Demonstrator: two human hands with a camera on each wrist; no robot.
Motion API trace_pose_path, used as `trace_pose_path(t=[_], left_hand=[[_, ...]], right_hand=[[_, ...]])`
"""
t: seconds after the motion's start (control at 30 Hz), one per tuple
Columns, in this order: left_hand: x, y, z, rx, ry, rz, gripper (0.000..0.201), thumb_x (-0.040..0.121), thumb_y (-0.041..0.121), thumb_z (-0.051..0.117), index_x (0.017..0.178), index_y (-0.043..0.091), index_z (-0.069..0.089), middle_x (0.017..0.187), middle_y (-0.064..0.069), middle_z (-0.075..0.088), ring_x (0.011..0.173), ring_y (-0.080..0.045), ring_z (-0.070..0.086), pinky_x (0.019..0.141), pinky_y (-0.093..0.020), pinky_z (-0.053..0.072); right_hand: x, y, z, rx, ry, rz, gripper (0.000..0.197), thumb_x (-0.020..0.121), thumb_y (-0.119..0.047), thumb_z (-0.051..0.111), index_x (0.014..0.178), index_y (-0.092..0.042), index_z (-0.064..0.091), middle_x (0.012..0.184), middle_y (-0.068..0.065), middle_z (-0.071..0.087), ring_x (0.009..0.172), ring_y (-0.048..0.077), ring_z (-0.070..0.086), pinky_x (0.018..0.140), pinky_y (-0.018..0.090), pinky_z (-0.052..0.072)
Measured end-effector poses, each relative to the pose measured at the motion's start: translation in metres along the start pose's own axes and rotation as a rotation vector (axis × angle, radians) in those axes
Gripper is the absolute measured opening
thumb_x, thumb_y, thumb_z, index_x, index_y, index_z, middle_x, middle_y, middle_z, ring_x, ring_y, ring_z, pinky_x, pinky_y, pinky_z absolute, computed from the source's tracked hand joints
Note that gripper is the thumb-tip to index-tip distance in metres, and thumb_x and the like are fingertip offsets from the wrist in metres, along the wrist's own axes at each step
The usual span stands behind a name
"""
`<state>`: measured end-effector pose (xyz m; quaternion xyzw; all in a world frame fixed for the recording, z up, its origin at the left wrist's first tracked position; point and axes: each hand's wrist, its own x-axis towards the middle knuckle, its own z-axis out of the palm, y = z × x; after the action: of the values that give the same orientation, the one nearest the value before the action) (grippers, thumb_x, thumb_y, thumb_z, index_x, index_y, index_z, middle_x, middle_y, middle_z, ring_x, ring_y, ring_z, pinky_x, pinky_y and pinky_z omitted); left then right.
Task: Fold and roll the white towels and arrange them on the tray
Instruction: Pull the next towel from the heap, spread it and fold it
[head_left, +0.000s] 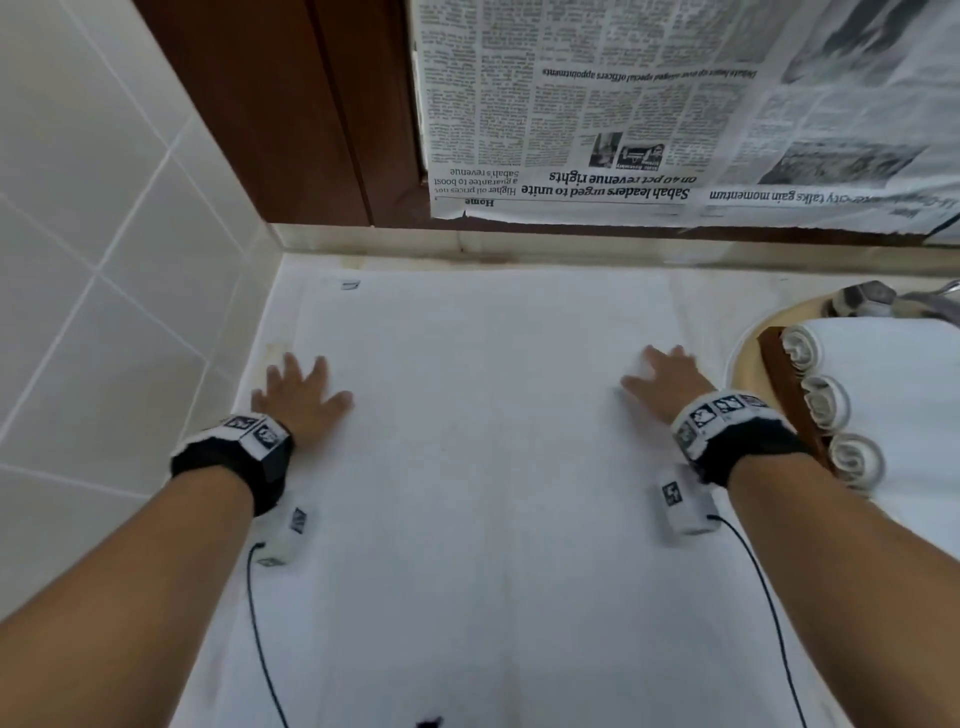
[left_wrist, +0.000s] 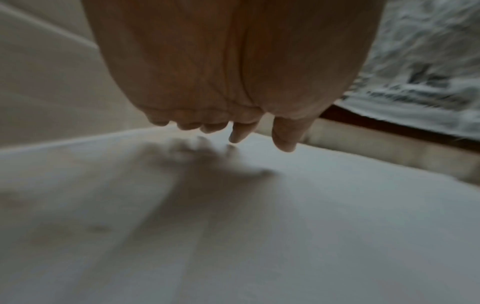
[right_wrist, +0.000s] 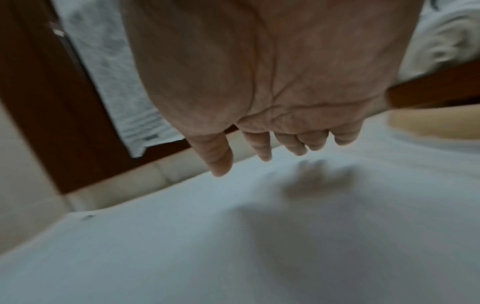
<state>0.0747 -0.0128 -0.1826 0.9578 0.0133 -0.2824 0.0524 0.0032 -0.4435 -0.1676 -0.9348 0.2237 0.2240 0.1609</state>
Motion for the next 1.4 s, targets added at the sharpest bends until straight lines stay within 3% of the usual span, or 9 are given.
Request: trace_pose_path(t=[0.13,0.23,0.33,0.47,0.73,1.0,1.17,1.23,1.4], left_hand=[[-0.043,0.075,0.019,-0.086,0.048,0.321,0.072,0.100,0.052,0.037,0.158,0.025,0.003,0.163,-0.007,-0.017,0.150,-0.031,-0.010,0.119,-0.049,0.004],[-0.078,0.077,0.051,-0.114,-0.106,0.479,0.079,0.094,0.071,0.025,0.157,0.028,0.004,0.162,-0.002,-0.019,0.150,-0.025,-0.016,0.120,-0.043,-0.001],[-0.091,0.009,0.076,0.035,0.003,0.289,0.107,0.065,0.090,0.002,0.155,0.033,-0.006,0.161,0.001,-0.023,0.150,-0.026,-0.013,0.118,-0.049,0.004],[-0.109,-0.039,0.080,-0.086,-0.026,0.048,0.081,0.096,0.066,0.033,0.156,0.031,-0.008,0.160,-0.002,-0.028,0.149,-0.030,-0.018,0.120,-0.054,0.000],[-0.201,0.035,0.130,-0.054,-0.118,0.422,0.073,0.099,0.061,0.030,0.157,0.030,-0.003,0.161,-0.003,-0.025,0.149,-0.027,-0.021,0.119,-0.050,-0.005],[-0.223,-0.083,0.159,-0.068,0.060,0.015,0.077,0.097,0.064,0.030,0.155,0.035,-0.011,0.160,-0.004,-0.028,0.150,-0.029,-0.017,0.120,-0.054,0.000],[-0.260,-0.005,0.178,-0.012,0.064,0.317,0.097,0.073,0.079,0.003,0.155,0.029,-0.011,0.160,-0.008,-0.027,0.149,-0.032,-0.016,0.118,-0.052,0.001],[-0.274,0.011,0.193,0.049,-0.071,0.440,0.086,0.084,0.078,0.011,0.154,0.034,-0.013,0.158,-0.002,-0.031,0.148,-0.028,-0.022,0.118,-0.051,-0.005],[-0.258,-0.072,0.184,0.073,0.017,0.165,0.081,0.091,0.074,0.023,0.154,0.037,-0.014,0.159,-0.002,-0.029,0.150,-0.030,-0.015,0.119,-0.051,0.002]], right_hand=[[-0.056,-0.079,0.025,0.122,-0.075,-0.315,0.065,0.102,-0.036,0.051,0.158,-0.022,0.021,0.166,0.009,-0.002,0.153,0.023,0.005,0.121,0.031,0.010],[-0.092,-0.084,0.059,-0.022,-0.273,-0.435,0.066,0.102,-0.041,0.049,0.158,-0.029,0.017,0.166,0.000,-0.009,0.153,0.019,-0.001,0.122,0.036,0.007],[-0.099,-0.022,0.076,-0.202,-0.222,-0.305,0.076,0.100,-0.048,0.047,0.158,-0.036,-0.001,0.164,-0.002,-0.022,0.152,0.025,-0.013,0.120,0.053,0.004],[-0.113,0.037,0.068,-0.114,-0.037,0.002,0.071,0.101,-0.044,0.045,0.159,-0.027,0.008,0.166,0.007,-0.013,0.152,0.032,-0.005,0.121,0.052,0.015],[-0.220,-0.048,0.148,-0.052,-0.147,-0.385,0.071,0.101,-0.043,0.048,0.159,-0.031,0.009,0.164,0.001,-0.019,0.153,0.024,-0.012,0.123,0.044,0.002],[-0.261,0.080,0.162,-0.108,0.022,0.091,0.074,0.100,-0.059,0.030,0.158,-0.031,-0.007,0.163,0.007,-0.023,0.152,0.032,-0.012,0.122,0.054,0.006],[-0.290,0.012,0.183,-0.085,0.097,-0.187,0.071,0.102,-0.048,0.040,0.159,-0.030,0.001,0.164,0.006,-0.021,0.152,0.030,-0.015,0.121,0.050,0.001],[-0.302,-0.001,0.200,-0.104,-0.020,-0.309,0.068,0.103,-0.048,0.038,0.158,-0.034,0.000,0.162,0.002,-0.025,0.151,0.026,-0.019,0.120,0.048,-0.004],[-0.303,0.078,0.198,-0.153,0.037,-0.090,0.065,0.103,-0.056,0.024,0.156,-0.039,-0.010,0.162,0.000,-0.025,0.152,0.026,-0.014,0.120,0.052,0.001]])
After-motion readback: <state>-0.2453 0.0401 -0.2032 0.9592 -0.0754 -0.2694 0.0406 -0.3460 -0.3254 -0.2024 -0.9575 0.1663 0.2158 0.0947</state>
